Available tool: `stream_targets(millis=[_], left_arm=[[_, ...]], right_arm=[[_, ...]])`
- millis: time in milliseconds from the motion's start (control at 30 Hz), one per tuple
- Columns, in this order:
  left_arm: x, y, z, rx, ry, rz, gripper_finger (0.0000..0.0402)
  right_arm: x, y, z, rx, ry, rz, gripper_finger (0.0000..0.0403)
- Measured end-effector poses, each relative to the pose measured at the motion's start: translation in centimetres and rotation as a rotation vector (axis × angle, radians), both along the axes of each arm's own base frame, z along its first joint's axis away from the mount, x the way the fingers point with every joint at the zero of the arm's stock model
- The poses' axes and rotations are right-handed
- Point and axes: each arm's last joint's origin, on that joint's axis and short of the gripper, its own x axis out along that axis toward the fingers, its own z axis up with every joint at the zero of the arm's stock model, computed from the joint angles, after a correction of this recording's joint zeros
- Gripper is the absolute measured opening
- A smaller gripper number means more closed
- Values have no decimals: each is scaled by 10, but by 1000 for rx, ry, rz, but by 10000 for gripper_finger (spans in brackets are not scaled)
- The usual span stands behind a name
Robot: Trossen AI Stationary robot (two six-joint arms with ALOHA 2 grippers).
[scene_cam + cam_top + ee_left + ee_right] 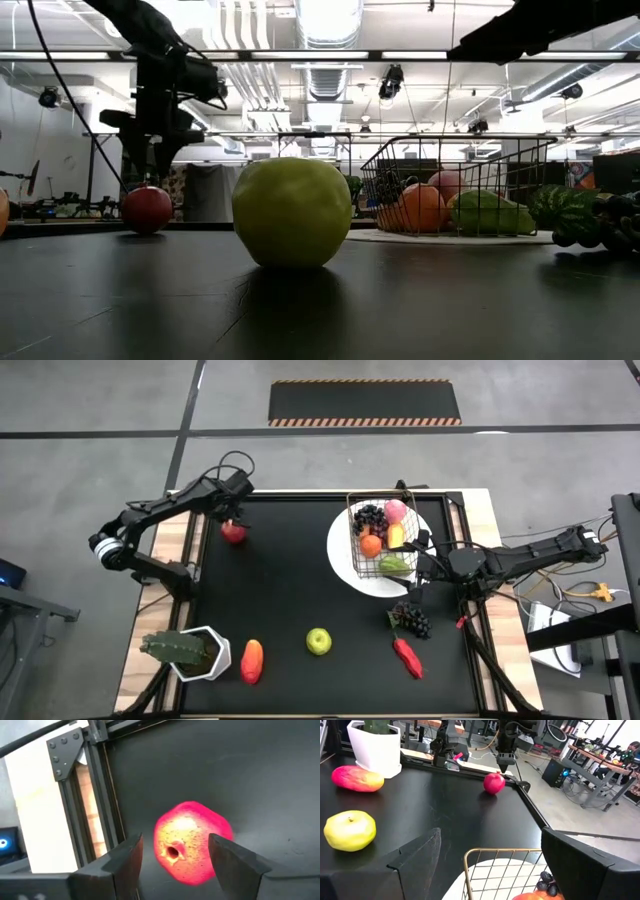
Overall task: Build produce basket
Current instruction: Put the red pomegranate into the wire basket
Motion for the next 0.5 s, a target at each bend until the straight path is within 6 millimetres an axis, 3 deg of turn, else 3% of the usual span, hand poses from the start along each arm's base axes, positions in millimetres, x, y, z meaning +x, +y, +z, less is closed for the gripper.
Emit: stream_targets(millis=[500], left_arm=[[-4, 0, -19, -30, -29, 11, 208]], right_arm=[[0, 0, -1, 0, 13, -1, 327]])
